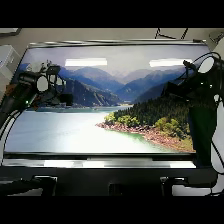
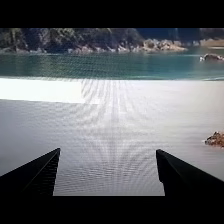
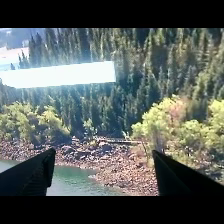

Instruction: Fold the clothes and pants, and hang the long-sleeved shirts on hangers.

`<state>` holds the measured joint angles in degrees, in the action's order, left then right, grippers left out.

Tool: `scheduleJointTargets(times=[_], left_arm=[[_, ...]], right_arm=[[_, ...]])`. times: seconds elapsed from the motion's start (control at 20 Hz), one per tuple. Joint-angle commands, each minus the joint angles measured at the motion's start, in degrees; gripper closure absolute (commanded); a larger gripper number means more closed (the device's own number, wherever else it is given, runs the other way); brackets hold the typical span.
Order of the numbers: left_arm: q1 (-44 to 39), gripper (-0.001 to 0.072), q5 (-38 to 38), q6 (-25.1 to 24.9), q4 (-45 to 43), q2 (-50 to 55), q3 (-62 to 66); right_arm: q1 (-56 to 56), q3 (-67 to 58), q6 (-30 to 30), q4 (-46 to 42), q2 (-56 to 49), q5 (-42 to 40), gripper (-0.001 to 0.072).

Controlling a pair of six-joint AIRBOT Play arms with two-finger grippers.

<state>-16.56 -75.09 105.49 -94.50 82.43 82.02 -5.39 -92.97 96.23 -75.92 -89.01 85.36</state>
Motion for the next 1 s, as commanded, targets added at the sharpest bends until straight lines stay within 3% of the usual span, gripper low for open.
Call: scheduleJointTargets(times=[0.0, 0.65, 0.95], left_arm=[[0.0, -0.0012, 0.0, 0.0, 0.0, 0.0, 0.0], [0.0, -0.0012, 0.1, 0.0, 0.0, 0.0, 0.0], [-0.3, -0.0012, 13.9, 0.2, 0.0, 0.2, 0.0]], right_arm=[[0.0, 0.0, 0.0, 0.0, 0.0, 0.0, 0.0033], [0.0, 0.0, 0.0, 0.0, 0.0, 0.0, 0.0032], [0.0, 0.0, 0.2, 0.3, 0.0, -14.3, 0.0032]])
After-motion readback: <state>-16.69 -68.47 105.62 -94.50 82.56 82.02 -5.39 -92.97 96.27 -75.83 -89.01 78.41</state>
